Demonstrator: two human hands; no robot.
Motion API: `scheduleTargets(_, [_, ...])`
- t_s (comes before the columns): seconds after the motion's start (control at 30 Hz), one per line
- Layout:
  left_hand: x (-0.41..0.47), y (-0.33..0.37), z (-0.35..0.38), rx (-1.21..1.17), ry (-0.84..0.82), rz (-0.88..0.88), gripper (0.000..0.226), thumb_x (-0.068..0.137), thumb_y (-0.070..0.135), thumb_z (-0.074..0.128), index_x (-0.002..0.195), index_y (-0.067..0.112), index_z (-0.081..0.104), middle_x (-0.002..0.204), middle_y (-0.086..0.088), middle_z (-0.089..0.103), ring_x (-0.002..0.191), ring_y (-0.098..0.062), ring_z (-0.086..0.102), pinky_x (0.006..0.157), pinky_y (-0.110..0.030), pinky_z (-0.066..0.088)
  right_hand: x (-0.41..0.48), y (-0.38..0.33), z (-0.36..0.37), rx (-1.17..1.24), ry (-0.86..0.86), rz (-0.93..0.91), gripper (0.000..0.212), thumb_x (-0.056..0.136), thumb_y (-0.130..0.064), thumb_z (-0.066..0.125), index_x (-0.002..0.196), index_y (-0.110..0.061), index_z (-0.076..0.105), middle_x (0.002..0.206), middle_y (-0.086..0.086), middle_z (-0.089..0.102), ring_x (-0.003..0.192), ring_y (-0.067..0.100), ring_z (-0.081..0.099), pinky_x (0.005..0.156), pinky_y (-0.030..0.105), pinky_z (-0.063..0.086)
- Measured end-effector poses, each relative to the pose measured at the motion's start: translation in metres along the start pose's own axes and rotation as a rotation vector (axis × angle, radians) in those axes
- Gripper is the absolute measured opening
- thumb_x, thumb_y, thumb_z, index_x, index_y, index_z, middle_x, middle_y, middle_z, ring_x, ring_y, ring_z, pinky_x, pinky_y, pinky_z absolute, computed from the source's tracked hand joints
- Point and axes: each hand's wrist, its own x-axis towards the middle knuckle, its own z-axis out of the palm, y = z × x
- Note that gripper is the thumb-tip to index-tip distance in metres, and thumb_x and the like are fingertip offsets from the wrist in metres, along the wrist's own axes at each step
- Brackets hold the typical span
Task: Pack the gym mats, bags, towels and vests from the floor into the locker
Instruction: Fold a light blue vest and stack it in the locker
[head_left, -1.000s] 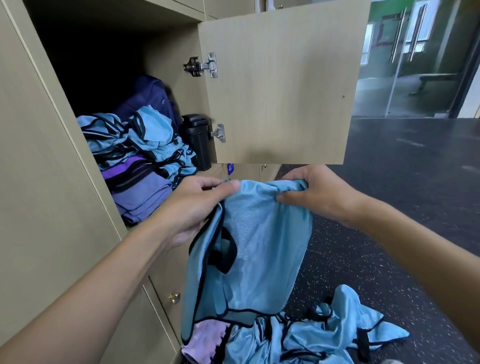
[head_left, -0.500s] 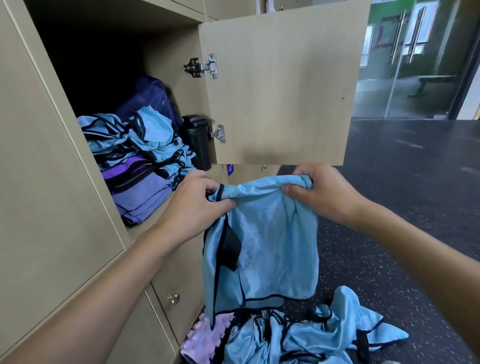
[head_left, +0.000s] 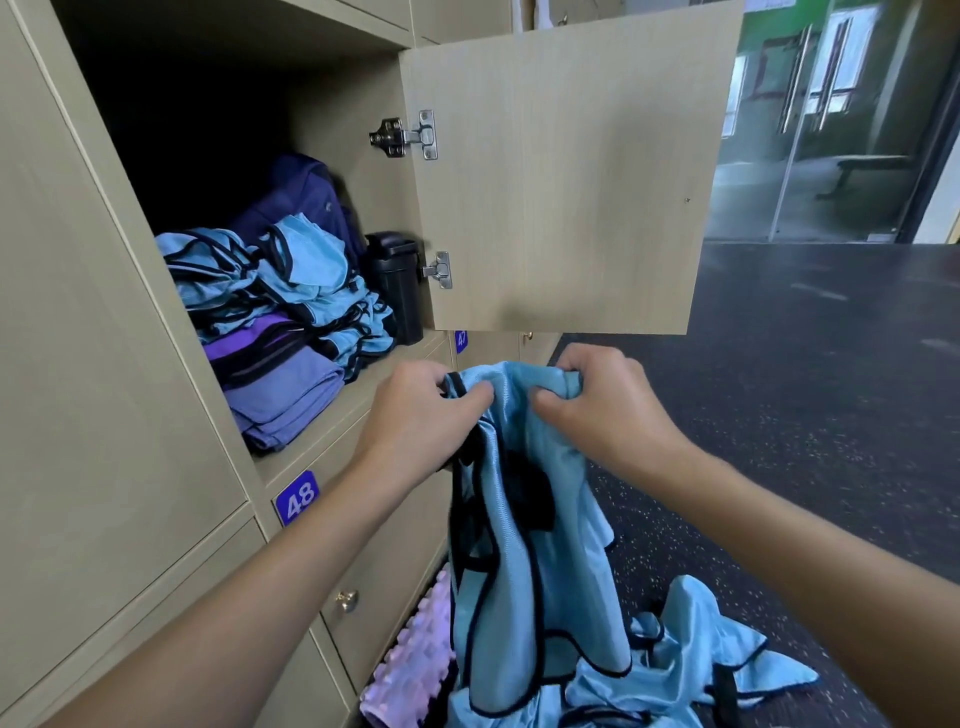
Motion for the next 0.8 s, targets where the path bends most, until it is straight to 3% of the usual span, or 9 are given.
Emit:
scheduleTargets(0.13, [0.0,0.001,0.001,-0.077,-0.011,-0.022,0.041,0.09,0.038,0.063,0.056,0.017,0.051,0.051,0.002,0.052,0.049,-0.021,0.055,0.053,-0.043,0.056,-0.007,-0.011,0.005,0.108,-0.246,-0.112,0.015,0.087,-0.014,0.068,0.073,-0.016,0.062,0.065,-0.007,0.06,0.057,0.002,0.05,0.056,0.018,0.042])
scheduleTargets(0.2, [-0.003,0.006,-0.002,-0.212,-0.046,-0.043,0.044,0.097,0.038,0.06,0.061,0.011,0.061,0.053,0.001,0.057,0.051,-0.02,0.058,0.05,-0.037,0.055,-0.01,-0.014,0.005,0.195,-0.403,-0.129,0.002,0.089,-0.009,0.065,0.089,-0.01,0.066,0.081,0.0,0.066,0.07,0.005,0.059,0.068,0.024,0.052])
scheduleTargets(0.27, [-0.005,0.01,-0.006,-0.368,-0.118,-0.075,0.037,0.094,0.04,0.065,0.082,0.006,0.072,0.066,-0.001,0.068,0.058,-0.016,0.064,0.053,-0.029,0.055,-0.014,-0.014,0.004,0.21,-0.481,-0.135,0.01,0.089,-0.001,0.058,0.098,-0.002,0.062,0.097,0.004,0.06,0.089,0.009,0.058,0.081,0.03,0.053])
scheduleTargets(0.37, [-0.002,0.004,-0.012,-0.385,-0.127,-0.057,0.022,0.084,0.028,0.078,0.098,0.011,0.073,0.088,-0.002,0.076,0.072,-0.016,0.071,0.06,-0.028,0.053,-0.014,-0.015,0.003,0.143,-0.554,-0.172,0.042,0.088,0.008,0.048,0.122,-0.01,0.062,0.13,-0.006,0.048,0.118,0.005,0.045,0.09,0.009,0.042])
scheduleTargets(0.43, [0.001,0.001,-0.016,-0.406,-0.093,-0.061,0.016,0.084,0.014,0.077,0.099,0.011,0.072,0.092,-0.006,0.076,0.072,-0.019,0.07,0.061,-0.029,0.051,-0.013,-0.016,0.001,0.222,-0.545,-0.125,0.048,0.09,0.011,0.044,0.127,-0.013,0.063,0.136,-0.009,0.049,0.115,0.002,0.05,0.087,0.002,0.038])
scheduleTargets(0.53, [0.003,0.001,-0.024,-0.53,-0.121,-0.092,0.018,0.087,-0.002,0.066,0.102,0.006,0.071,0.091,-0.013,0.074,0.075,-0.024,0.067,0.066,-0.033,0.051,-0.008,-0.011,0.001,0.38,-0.305,-0.056,0.038,0.094,0.005,0.048,0.111,-0.02,0.071,0.119,0.007,0.068,0.098,0.01,0.057,0.085,0.023,0.046])
scheduleTargets(0.6, [0.004,0.003,-0.03,-0.618,-0.198,-0.093,0.021,0.09,-0.005,0.061,0.109,0.001,0.068,0.093,-0.015,0.072,0.077,-0.025,0.065,0.064,-0.031,0.052,-0.004,-0.005,0.001,0.411,-0.186,-0.043,0.036,0.093,-0.007,0.062,0.125,-0.025,0.059,0.118,0.005,0.067,0.105,0.012,0.059,0.091,0.03,0.046])
scheduleTargets(0.7, [0.003,0.007,-0.035,-0.724,-0.313,-0.1,0.021,0.094,-0.003,0.055,0.114,-0.003,0.064,0.096,-0.014,0.071,0.076,-0.021,0.068,0.06,-0.026,0.056,-0.005,0.001,0.0,0.527,-0.354,0.104,0.078,0.083,-0.024,0.079,0.145,-0.036,0.032,0.123,-0.002,0.065,0.113,0.015,0.064,0.098,0.037,0.051])
scheduleTargets(0.8, [0.001,0.013,-0.034,-0.762,-0.294,-0.133,0.018,0.095,0.001,0.055,0.11,0.004,0.066,0.09,-0.009,0.069,0.068,-0.014,0.067,0.057,-0.022,0.053,-0.01,-0.002,0.002,0.572,-0.377,0.141,0.072,0.08,-0.015,0.081,0.138,-0.029,0.041,0.108,0.004,0.072,0.095,0.021,0.073,0.087,0.044,0.059])
